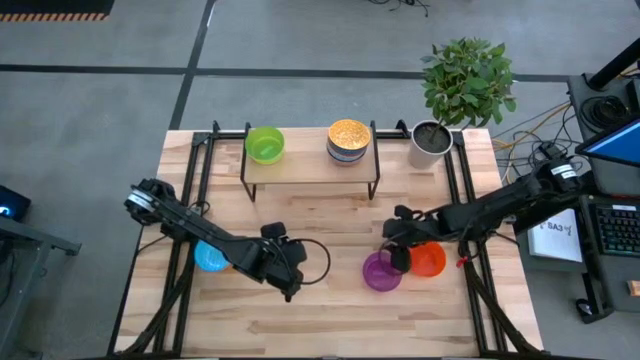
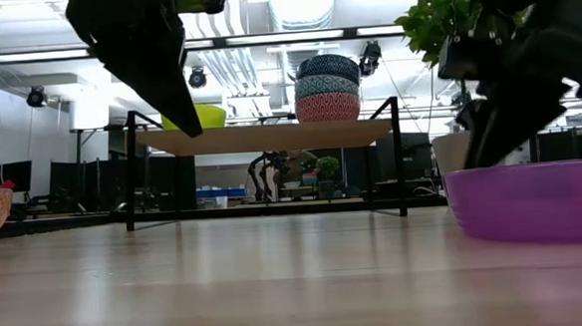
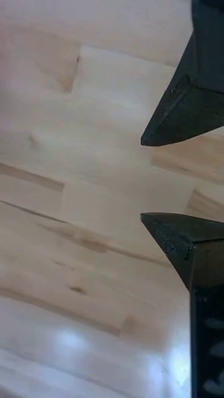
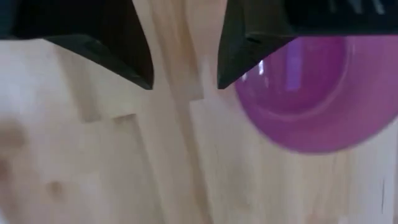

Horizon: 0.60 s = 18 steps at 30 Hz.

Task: Place and stack bowls onto a shelf
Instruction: Stack the violet bowl on the top of the green bowl on the shelf

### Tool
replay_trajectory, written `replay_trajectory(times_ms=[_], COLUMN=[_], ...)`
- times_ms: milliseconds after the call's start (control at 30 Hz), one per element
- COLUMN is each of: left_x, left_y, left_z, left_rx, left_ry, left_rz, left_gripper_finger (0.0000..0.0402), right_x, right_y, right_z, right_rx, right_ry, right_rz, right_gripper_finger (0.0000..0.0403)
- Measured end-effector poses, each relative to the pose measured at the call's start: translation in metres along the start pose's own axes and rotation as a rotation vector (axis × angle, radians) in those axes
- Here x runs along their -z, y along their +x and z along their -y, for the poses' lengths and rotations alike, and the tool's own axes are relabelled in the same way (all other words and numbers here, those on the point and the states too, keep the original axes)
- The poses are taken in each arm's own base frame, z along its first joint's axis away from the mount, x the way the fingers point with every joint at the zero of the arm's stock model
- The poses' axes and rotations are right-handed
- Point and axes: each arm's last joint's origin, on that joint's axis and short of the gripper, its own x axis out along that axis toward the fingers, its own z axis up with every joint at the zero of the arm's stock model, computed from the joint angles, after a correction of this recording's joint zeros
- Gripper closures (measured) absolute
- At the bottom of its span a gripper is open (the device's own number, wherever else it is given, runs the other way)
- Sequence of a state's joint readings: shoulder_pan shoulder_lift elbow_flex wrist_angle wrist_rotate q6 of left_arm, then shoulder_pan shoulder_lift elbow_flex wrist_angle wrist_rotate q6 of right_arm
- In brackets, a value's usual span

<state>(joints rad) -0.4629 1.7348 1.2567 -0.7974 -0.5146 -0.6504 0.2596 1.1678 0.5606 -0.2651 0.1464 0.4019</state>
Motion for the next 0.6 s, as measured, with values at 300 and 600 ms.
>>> replay_trajectory(times_ms=[300,600], left_x=[-0.005,-0.003], left_y=[0.000,0.001], left_z=[-0.003,-0.003], left_rx=[-0.021,-0.026], left_ry=[0.011,0.013], left_rz=[0.021,0.017], left_gripper_finger=[0.0233,0.0233], right_x=[0.000,-0.019], right_y=[0.017,-0.006], right_z=[-0.004,-0.005], right_rx=[0.005,0.054], right_ry=[0.008,0.024], right_rz=[-0.070,-0.082], right_gripper_finger=[0.0234,0.0259])
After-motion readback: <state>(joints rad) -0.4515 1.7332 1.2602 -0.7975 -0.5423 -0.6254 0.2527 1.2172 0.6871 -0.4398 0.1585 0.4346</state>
